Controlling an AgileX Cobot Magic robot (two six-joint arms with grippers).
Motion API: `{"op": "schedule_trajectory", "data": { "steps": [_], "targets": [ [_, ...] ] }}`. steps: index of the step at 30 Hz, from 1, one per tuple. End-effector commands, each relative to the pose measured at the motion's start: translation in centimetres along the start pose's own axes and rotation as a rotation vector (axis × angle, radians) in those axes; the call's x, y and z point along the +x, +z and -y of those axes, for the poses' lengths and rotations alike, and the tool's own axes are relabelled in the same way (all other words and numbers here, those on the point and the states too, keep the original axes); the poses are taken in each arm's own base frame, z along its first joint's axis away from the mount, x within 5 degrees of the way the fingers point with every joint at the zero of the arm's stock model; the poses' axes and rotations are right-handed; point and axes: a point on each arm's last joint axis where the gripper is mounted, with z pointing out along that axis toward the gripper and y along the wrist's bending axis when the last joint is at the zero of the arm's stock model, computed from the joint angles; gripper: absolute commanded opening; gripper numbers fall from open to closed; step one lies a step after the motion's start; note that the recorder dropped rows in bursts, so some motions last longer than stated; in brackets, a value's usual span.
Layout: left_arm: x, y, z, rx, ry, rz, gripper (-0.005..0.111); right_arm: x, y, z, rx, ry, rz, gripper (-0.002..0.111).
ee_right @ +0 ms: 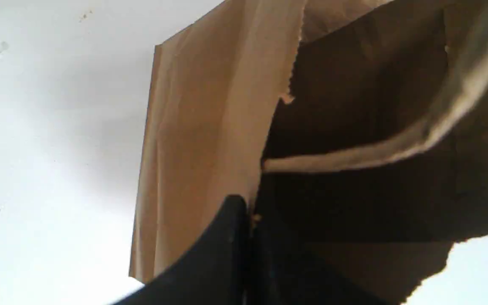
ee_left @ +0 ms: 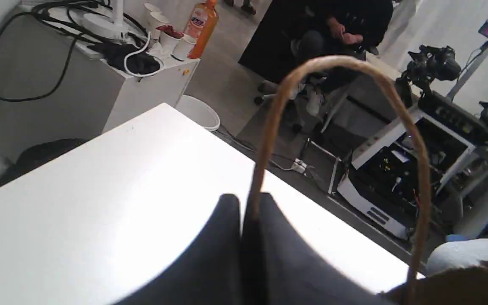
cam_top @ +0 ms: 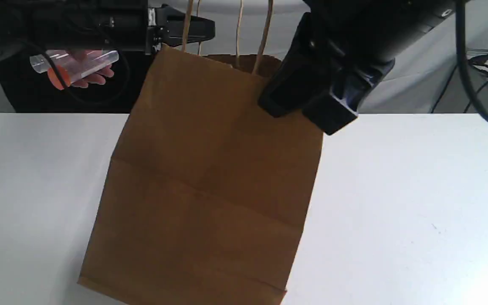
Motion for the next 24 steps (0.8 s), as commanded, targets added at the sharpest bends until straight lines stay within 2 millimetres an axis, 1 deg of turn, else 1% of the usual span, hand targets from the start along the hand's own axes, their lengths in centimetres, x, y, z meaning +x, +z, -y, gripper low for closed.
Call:
{"op": "schedule_trajectory", "data": {
  "steps": [1, 4, 8, 14, 16, 19, 21, 24],
  "targets": [
    [0.7, -0.7, -0.7, 0.001, -0.029, 0.050, 0.000, -0.3, -0.2, -0.1, -0.002, 0.010, 0.021, 0.000],
    [1.6, -0.6, -1.1, 0.007, -0.050, 0.081, 0.000, -0.3, -0.1, -0.1, -0.013, 0.018, 0.026, 0.000],
    [2.3, -0.7, -1.4, 0.015, -0.079, 0.149, 0.000, -0.4, 0.0, -0.1, -0.021, 0.027, 0.030, 0.000],
    [3.7, -0.7, -1.8, 0.006, -0.098, 0.133, 0.000, -0.5, 0.4, 0.3, -0.012, 0.042, 0.018, 0.000],
    [4.1, -0.7, -1.9, 0.003, -0.103, 0.128, 0.000, -1.2, 0.3, 0.8, 0.002, 0.041, 0.036, 0.000],
    [4.1, -0.7, -1.9, 0.003, -0.103, 0.128, 0.000, -2.8, 0.1, 1.7, 0.020, 0.045, 0.077, 0.000],
    [3.9, -0.7, -1.8, 0.003, -0.098, 0.130, 0.000, -3.6, 0.2, 2.3, 0.027, 0.049, 0.099, 0.000],
    [3.3, -0.8, -1.2, 0.005, -0.066, 0.135, 0.000, -4.2, 0.5, 2.6, 0.017, 0.056, 0.120, 0.000]
  ]
}}
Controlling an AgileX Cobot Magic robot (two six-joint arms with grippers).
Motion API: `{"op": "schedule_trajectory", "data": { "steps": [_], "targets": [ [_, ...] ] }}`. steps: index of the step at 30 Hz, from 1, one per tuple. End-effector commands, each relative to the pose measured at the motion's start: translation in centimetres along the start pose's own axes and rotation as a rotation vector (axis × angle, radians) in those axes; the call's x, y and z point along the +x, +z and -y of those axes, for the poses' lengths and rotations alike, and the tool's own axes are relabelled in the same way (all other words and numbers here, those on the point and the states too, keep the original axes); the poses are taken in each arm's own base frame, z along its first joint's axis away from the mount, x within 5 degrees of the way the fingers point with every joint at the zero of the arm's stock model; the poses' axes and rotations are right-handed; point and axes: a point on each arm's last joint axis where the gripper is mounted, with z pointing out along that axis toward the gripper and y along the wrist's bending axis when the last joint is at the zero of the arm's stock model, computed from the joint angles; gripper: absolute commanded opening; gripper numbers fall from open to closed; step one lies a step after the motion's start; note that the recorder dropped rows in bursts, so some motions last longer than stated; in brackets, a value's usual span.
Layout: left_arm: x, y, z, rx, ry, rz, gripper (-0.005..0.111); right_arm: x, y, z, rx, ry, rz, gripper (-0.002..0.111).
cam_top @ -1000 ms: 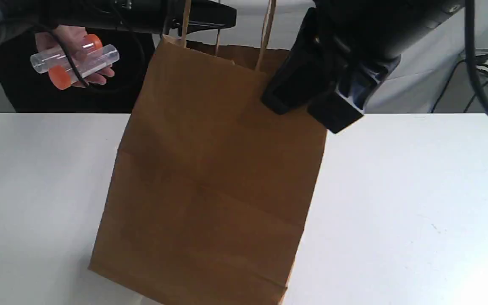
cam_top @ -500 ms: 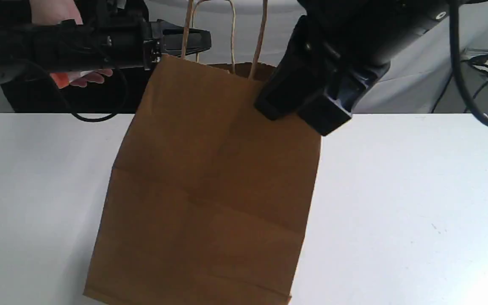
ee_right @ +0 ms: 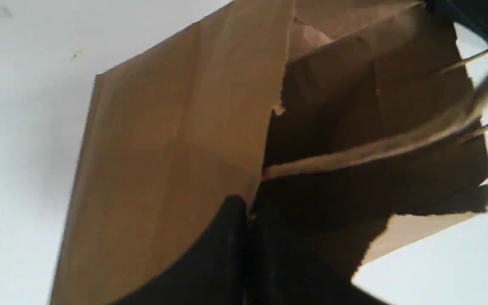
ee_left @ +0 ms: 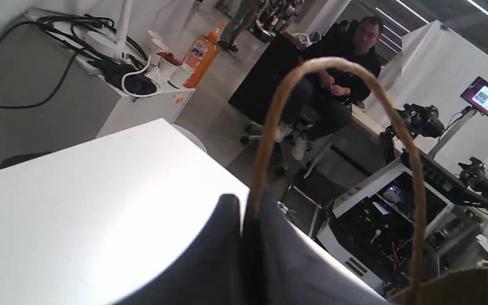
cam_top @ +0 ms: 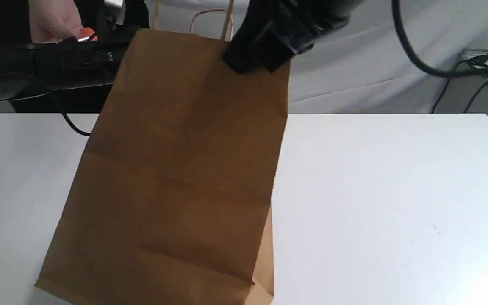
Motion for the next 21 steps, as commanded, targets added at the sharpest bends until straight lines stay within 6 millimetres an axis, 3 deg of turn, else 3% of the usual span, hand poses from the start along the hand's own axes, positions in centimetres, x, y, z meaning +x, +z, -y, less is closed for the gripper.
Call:
{"op": "schedule_trajectory", "data": {
  "steps": [1, 13, 21],
  "targets": [
    [-0.9, -0.2, 0.9, 0.002, 0.039, 0.022, 0.000, -0.9, -0.2, 0.2, 0.001, 0.013, 0.049, 0.000],
    [-2.3, -4.1, -0.6, -0.070, 0.023, 0.075, 0.000, -0.9, -0.6, 0.2, 0.021, 0.051, 0.044, 0.000],
    [-2.4, -4.3, -0.7, -0.075, 0.014, 0.079, 0.000, -1.1, 0.1, -0.2, 0.004, 0.050, 0.036, 0.000]
  ]
}}
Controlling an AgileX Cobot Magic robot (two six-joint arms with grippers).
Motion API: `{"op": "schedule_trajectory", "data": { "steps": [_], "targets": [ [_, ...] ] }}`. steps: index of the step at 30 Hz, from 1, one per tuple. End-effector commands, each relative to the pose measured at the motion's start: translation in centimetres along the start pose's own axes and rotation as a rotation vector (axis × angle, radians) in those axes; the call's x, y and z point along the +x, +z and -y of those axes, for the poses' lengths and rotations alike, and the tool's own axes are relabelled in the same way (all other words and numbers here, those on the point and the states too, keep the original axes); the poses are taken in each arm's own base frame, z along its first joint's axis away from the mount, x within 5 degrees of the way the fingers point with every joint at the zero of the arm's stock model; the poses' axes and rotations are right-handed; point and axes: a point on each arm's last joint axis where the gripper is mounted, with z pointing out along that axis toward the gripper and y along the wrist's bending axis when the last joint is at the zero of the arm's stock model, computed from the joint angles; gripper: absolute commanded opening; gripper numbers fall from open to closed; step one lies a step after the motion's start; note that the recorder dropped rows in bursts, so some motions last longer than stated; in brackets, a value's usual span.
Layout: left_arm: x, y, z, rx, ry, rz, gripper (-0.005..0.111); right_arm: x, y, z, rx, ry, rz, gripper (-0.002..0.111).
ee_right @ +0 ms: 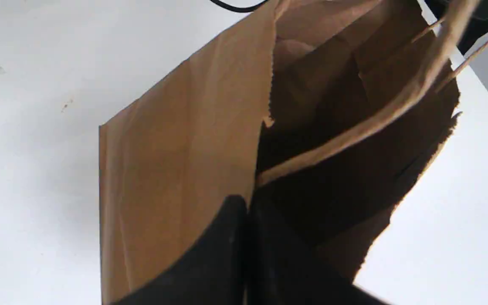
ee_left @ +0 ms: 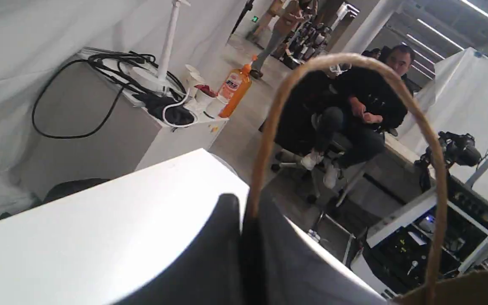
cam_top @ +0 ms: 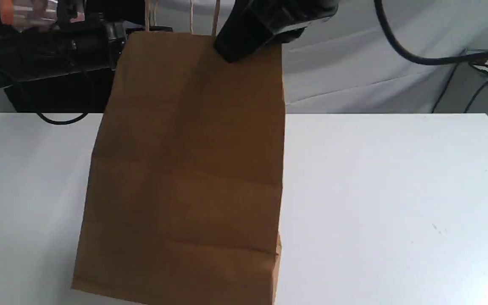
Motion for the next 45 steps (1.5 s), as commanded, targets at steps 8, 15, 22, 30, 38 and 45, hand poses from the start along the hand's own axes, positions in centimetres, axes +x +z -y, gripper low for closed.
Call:
{"op": "schedule_trajectory", "data": {
  "steps": [8, 15, 22, 30, 38, 45],
  "targets": [
    [-0.3, -0.4, -0.1, -0.010, -0.009, 0.013, 0.000, -0.9, 3.2, -1.8, -0.046, -0.057, -0.045, 0.000],
    [2.0, -3.5, -2.7, -0.088, -0.075, 0.017, 0.000, -0.9, 3.5, -2.0, -0.055, -0.031, -0.048, 0.000],
    [3.6, -5.2, -3.7, -0.128, -0.110, 0.015, 0.000, -1.1, 3.5, -2.3, -0.084, -0.039, -0.029, 0.000],
    [3.6, -5.1, -3.6, -0.126, -0.106, 0.014, 0.000, -1.2, 3.4, -2.3, -0.090, -0.039, -0.022, 0.000],
    [3.5, -5.1, -3.5, -0.126, -0.105, 0.015, 0.000, -1.4, 3.4, -2.6, -0.092, -0.061, -0.018, 0.000],
    [2.1, -5.1, -2.2, -0.118, -0.052, 0.026, 0.000, -1.4, 3.4, -2.6, -0.092, -0.063, -0.018, 0.000]
  ]
}}
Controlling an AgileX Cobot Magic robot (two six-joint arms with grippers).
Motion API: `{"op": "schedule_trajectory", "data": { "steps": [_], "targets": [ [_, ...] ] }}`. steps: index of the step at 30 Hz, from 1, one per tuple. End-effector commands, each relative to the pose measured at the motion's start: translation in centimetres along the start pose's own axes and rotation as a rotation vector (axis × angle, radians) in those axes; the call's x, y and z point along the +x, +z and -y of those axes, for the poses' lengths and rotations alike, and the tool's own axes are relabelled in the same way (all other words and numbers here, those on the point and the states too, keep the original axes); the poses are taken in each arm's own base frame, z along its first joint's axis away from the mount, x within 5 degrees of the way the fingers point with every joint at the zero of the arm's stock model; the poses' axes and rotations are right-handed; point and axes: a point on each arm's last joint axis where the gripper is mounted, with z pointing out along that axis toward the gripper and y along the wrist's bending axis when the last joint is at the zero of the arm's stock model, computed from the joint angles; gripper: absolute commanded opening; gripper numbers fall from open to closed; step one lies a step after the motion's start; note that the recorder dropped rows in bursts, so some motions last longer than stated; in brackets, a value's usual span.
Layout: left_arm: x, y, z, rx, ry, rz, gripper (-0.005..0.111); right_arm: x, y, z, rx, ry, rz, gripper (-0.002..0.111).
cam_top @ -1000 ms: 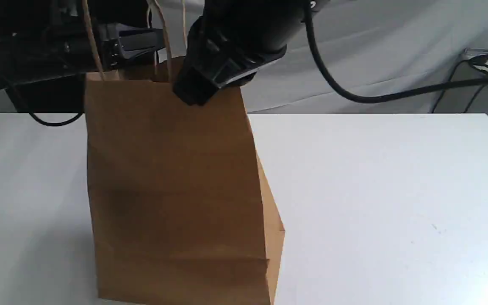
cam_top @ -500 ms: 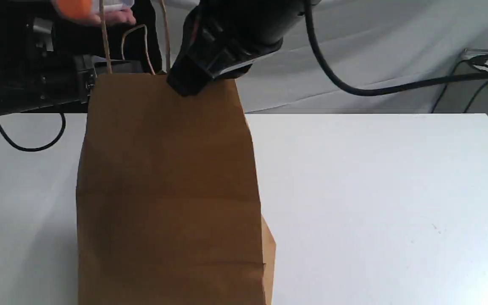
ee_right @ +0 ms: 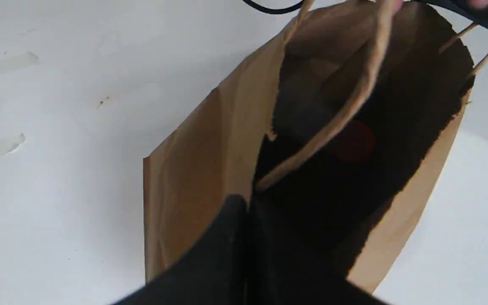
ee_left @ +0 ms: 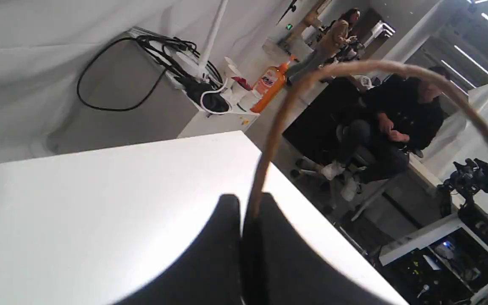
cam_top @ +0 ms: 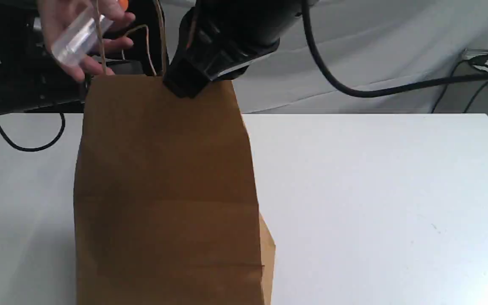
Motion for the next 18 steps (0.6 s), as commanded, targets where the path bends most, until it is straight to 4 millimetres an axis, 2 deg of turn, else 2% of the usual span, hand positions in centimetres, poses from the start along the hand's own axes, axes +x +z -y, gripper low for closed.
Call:
{"op": "schedule_trajectory", "data": {
  "steps": [1, 13, 18],
  "targets": [
    [-1.0, -0.2, 1.0, -0.018, 0.050, 0.014, 0.000, -0.2, -0.4, -0.4, -0.019, -0.008, 0.007, 0.000],
    [-1.2, -0.2, 1.2, -0.016, 0.036, 0.016, 0.000, -0.2, -0.5, -0.5, -0.015, -0.004, 0.008, 0.000],
    [-2.1, -0.4, 2.4, -0.009, 0.073, 0.026, 0.000, 0.1, -2.1, -0.2, 0.083, -0.043, -0.020, 0.000]
  ]
}}
